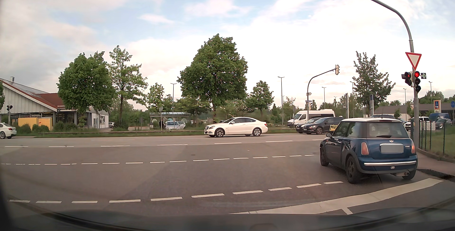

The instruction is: Follow the waypoints while adhering to traffic rules and regulations

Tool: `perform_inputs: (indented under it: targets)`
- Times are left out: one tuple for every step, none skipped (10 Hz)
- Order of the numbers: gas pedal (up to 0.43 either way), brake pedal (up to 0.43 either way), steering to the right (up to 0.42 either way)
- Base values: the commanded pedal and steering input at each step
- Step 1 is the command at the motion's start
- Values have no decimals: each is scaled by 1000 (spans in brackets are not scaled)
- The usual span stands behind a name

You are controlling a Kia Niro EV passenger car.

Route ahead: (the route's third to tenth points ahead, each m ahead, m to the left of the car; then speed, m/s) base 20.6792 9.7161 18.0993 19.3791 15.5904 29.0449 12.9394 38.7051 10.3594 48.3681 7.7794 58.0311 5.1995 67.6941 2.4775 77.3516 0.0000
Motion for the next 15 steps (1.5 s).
perform_inputs:
  targets:
    - [0,360,-1]
    - [0,366,-1]
    - [0,360,-1]
    - [0,360,-1]
    - [0,360,-1]
    - [0,360,-1]
    - [0,360,-1]
    - [0,360,-1]
    - [0,366,-1]
    - [0,360,-1]
    - [0,360,-1]
    - [0,360,-1]
    - [0,360,-1]
    - [0,360,-1]
    - [0,360,-1]
